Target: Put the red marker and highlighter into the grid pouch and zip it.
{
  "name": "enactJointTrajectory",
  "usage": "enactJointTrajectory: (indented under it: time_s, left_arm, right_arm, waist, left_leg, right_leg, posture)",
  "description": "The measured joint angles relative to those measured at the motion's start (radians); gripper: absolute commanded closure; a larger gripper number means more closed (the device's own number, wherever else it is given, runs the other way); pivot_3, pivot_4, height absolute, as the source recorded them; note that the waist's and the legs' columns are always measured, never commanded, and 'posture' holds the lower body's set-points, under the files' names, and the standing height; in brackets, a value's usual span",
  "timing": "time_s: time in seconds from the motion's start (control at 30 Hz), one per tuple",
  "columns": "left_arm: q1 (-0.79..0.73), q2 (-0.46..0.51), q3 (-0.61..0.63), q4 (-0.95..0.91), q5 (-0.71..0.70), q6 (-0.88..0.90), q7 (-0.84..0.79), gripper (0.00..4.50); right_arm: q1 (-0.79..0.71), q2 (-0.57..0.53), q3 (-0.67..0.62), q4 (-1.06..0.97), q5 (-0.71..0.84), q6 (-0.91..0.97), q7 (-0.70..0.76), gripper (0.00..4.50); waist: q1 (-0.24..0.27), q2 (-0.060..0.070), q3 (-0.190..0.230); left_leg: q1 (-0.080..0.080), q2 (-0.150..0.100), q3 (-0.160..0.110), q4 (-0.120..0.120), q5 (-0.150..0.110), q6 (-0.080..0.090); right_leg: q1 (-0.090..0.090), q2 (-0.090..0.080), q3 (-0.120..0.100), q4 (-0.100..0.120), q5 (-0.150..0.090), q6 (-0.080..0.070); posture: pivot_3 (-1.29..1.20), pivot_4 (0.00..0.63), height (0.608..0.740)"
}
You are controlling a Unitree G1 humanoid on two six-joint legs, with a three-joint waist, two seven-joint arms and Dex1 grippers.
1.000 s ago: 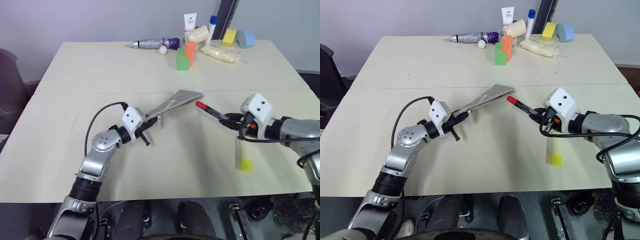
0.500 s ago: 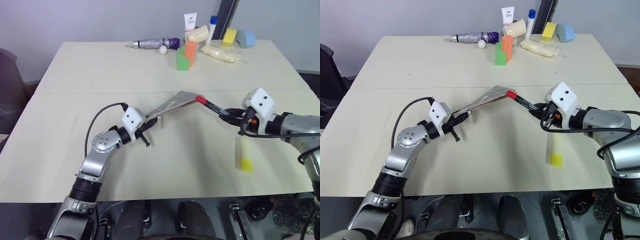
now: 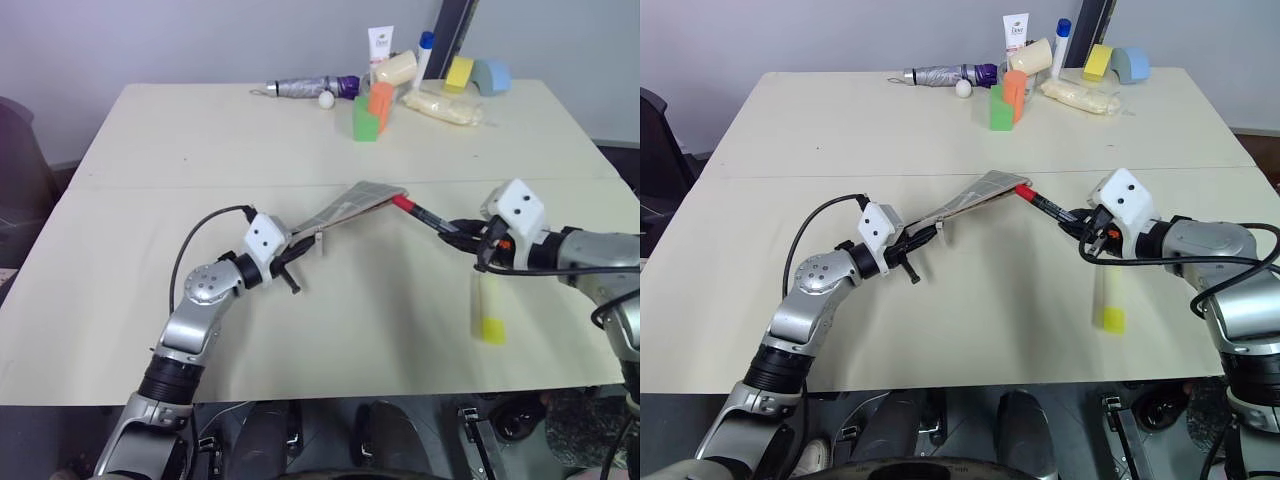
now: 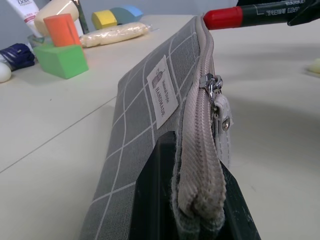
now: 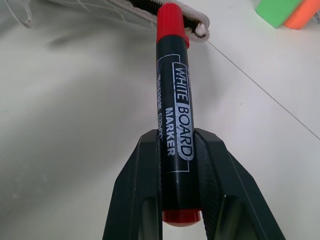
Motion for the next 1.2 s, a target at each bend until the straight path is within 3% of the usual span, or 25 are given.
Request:
enactJointTrajectory:
  time_s: [0.43, 0.8, 1.03, 1.2]
  left_arm:
    - [-0.002, 0.070, -0.066, -0.039, 0.058, -0.028, -0.075, 4.50]
    - [-0.008, 0.100, -0.117, -0.078, 0.092, -0.064, -0.156, 4.50]
    - [-0.008, 0.092, -0.115, -0.082, 0.091, -0.058, -0.151, 4.50]
    - [-0.012, 0.049, -0.097, -0.081, 0.069, -0.017, -0.112, 4.50]
  right_arm:
    - [-0.032, -0.062, 0.170, -0.015, -0.150, -0.093, 0.051, 4.12]
    - [-0.148, -0.042, 0.364, -0.113, -0.284, -0.148, 0.117, 4.12]
    - [-0.149, -0.034, 0.329, -0.114, -0.274, -0.120, 0.124, 0.59]
    - [-0.061, -0.044, 0.116, -0.159, -0.155, -0.006, 0.127, 0.59]
  waist:
    - [-0.001, 0.000, 0.000]
    - [0.001, 0.000, 0.000]
    - [0.000, 0.000, 0.000]
    - [0.005, 0.000, 0.000]
  left_leg:
    - [0.000, 0.000, 0.000, 0.000, 0.001, -0.001]
    - [-0.001, 0.000, 0.000, 0.000, 0.001, -0.003]
    - [-0.001, 0.000, 0.000, 0.000, 0.001, -0.003]
    - [-0.001, 0.000, -0.001, 0.000, 0.001, -0.001]
  right_leg:
    - [-0.001, 0.000, 0.000, 0.000, 0.000, 0.000]
    - [-0.001, -0.001, 0.000, 0.000, 0.000, 0.000]
    - [-0.001, -0.001, 0.000, 0.000, 0.000, 0.000]
    - [0.001, -0.001, 0.000, -0.001, 0.000, 0.000]
  posture:
    - [0.00, 0.150, 0.740]
    - [0.00, 0.150, 0.740]
    - [0.00, 0.150, 0.740]
    - [0.00, 0.150, 0.740]
